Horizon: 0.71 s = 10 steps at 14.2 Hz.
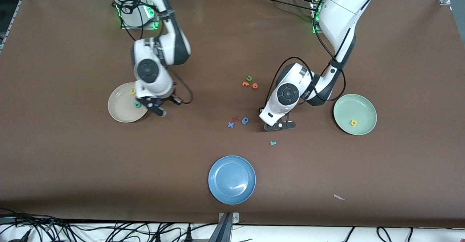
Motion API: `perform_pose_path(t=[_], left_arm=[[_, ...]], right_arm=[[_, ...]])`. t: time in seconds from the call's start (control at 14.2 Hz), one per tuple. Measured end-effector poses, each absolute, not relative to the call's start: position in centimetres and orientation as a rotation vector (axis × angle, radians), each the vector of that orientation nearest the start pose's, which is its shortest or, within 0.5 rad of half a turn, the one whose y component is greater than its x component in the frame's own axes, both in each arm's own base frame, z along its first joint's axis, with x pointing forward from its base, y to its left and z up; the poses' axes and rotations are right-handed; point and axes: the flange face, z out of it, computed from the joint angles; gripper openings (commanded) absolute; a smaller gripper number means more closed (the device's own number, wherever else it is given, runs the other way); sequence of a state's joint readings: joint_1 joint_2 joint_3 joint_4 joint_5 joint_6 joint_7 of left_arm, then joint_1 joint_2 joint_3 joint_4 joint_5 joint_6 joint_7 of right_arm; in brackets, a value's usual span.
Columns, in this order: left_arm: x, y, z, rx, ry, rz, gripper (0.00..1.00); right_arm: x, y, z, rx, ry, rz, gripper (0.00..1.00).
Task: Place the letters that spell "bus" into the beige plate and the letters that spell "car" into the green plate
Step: 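Drop the yellow z onto the beige plate with the right gripper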
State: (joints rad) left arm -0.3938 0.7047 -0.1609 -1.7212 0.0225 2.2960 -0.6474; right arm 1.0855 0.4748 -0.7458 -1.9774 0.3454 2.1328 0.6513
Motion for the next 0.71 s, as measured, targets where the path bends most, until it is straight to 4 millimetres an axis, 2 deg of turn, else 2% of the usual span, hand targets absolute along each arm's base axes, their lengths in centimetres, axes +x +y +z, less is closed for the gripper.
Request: perform_pose_path(t=[0.07,0.21,0.49,0.56,0.71], left_arm=[[56.2,-33.8,17.2,-3.134,-0.17,0.237,0.32],[56.3,-33.8,17.2,-3.134,-0.171,0.237,0.31],[56.3,-33.8,17.2,-3.135,-0.167,0.236,0.28],[56.3,-33.7,17.2,-3.135,-0.167,0.236,0.28],[56.3,-33.7,17.2,-3.135,-0.167,0.236,0.27]], right_arm=[[55.1,19.6,27.5,-3.168,0.738,0.234,0.1],[56.1,14.7,27.2,-3.181,0.638,0.279,0.1],[57.1,3.3,24.6,-3.191,0.438,0.362,0.1],[57.1,1.5,23.8,-3.179,0.419,0.368,0.1],[56.9,0.0,22.0,-3.145,0.394,0.385,0.1]])
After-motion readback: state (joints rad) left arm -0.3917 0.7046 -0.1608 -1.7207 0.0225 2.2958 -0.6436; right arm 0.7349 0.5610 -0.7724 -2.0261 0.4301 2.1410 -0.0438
